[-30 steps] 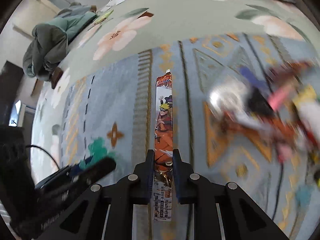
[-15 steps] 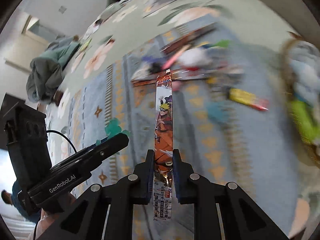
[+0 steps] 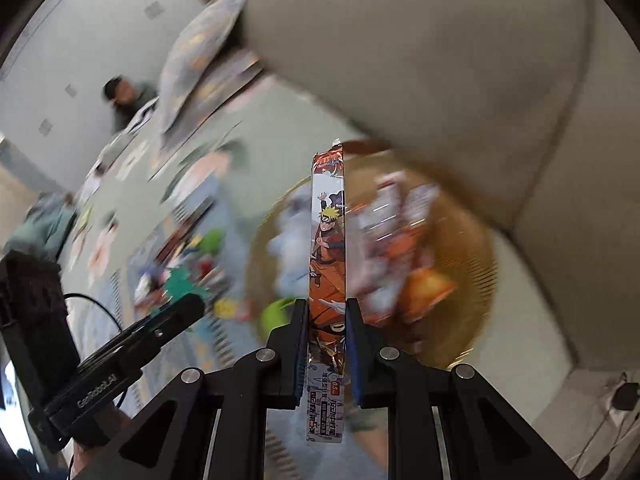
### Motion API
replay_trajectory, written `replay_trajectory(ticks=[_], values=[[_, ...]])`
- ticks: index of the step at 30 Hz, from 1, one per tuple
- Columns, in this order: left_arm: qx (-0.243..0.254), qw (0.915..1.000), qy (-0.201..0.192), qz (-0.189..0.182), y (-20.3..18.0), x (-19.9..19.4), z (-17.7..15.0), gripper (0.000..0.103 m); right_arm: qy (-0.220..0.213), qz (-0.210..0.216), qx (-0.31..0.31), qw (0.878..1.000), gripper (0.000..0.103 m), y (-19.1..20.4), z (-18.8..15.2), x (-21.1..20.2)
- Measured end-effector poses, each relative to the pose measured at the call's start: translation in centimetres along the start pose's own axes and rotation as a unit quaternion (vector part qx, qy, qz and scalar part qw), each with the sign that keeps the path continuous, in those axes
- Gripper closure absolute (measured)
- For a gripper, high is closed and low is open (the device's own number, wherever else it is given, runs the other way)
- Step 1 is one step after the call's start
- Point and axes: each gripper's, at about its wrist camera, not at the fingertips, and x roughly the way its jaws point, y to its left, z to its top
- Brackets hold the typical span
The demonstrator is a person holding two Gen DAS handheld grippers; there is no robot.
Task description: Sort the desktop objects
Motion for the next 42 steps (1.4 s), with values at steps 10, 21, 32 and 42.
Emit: replay_trajectory(ticks=[10,21,32,42], values=[[-0.049,0.9914,0.120,0.018,-0.4,8.7,0.6,0.057,0.026,0.011,0.066,0.997,0.066,-7.1,2.1,1.6],[-0.059,0.9881,0.122,0.074,-0.5,6.3,-3.5,0.054,0.077,0.053,0.026,0.995,0.061,-6.6,-0.9,2.5],[-0.116,0.9765,0.089,0.158,4.1,-1.2,-6.2,0.053,0.122,0.091,-0.181,0.972,0.060,6.7,-5.6,3.9],[-0.222,0.9233,0.068,0.305,19.0,-10.5,-13.6,0.053,0.150,0.122,-0.313,0.930,0.056,20.6,-12.9,10.3]])
